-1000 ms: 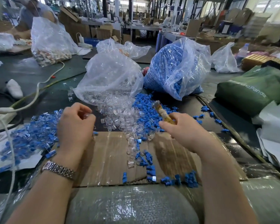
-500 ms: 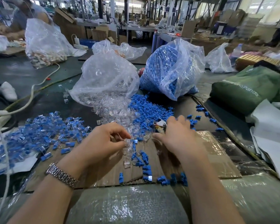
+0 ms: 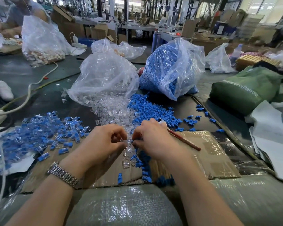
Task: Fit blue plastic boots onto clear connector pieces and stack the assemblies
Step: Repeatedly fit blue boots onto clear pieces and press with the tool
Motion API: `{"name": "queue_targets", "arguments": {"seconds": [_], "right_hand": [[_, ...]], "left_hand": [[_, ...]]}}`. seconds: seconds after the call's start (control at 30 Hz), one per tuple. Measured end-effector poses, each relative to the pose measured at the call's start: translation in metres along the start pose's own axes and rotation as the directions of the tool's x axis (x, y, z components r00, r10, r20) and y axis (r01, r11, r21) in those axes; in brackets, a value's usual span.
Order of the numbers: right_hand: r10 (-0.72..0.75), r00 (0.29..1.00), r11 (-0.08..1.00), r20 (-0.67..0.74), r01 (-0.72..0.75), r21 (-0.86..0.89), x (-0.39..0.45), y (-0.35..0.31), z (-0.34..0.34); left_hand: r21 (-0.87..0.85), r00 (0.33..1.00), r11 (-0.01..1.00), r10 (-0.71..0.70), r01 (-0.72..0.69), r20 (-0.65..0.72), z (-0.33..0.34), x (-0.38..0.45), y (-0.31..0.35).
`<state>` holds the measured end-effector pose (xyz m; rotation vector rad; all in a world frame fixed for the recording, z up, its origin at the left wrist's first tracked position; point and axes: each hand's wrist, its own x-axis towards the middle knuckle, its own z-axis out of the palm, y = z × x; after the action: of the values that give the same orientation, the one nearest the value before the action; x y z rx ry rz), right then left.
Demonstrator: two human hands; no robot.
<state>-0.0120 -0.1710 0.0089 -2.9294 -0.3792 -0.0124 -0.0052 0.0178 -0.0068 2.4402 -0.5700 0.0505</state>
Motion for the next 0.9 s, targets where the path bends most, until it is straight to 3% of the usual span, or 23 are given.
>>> {"name": "queue_targets", "arguments": {"seconds": [0.27,0.43,0.57,0.9], "right_hand": [[0.101,0.984,0.959,-0.149,-0.057,0.278,-0.008,0.014,-0.010],[0.127,0.974,0.857,-0.185,-0.014,0.514,-0.007,0.014,-0.012],[0.139,0.971,0.807,-0.194,0.002,0.590,-0.007,0.016,-0.012],[0.155,0.962,0.807,-0.227,0.009,0.591,-0.006,0.018,-0.010]], "left_hand": [[-0.105,0.992,0.989,-0.107,0.100,-0.064,-0.005,0.003,-0.005],[-0.403,0.986,0.905,-0.163,0.139,-0.027,-0.012,0.005,-0.006],[-0.331,0.988,0.932,-0.154,0.150,0.015,-0.002,0.006,-0.005],[-0.270,0.991,0.957,-0.126,0.108,-0.048,0.000,0.005,0.001]]}}
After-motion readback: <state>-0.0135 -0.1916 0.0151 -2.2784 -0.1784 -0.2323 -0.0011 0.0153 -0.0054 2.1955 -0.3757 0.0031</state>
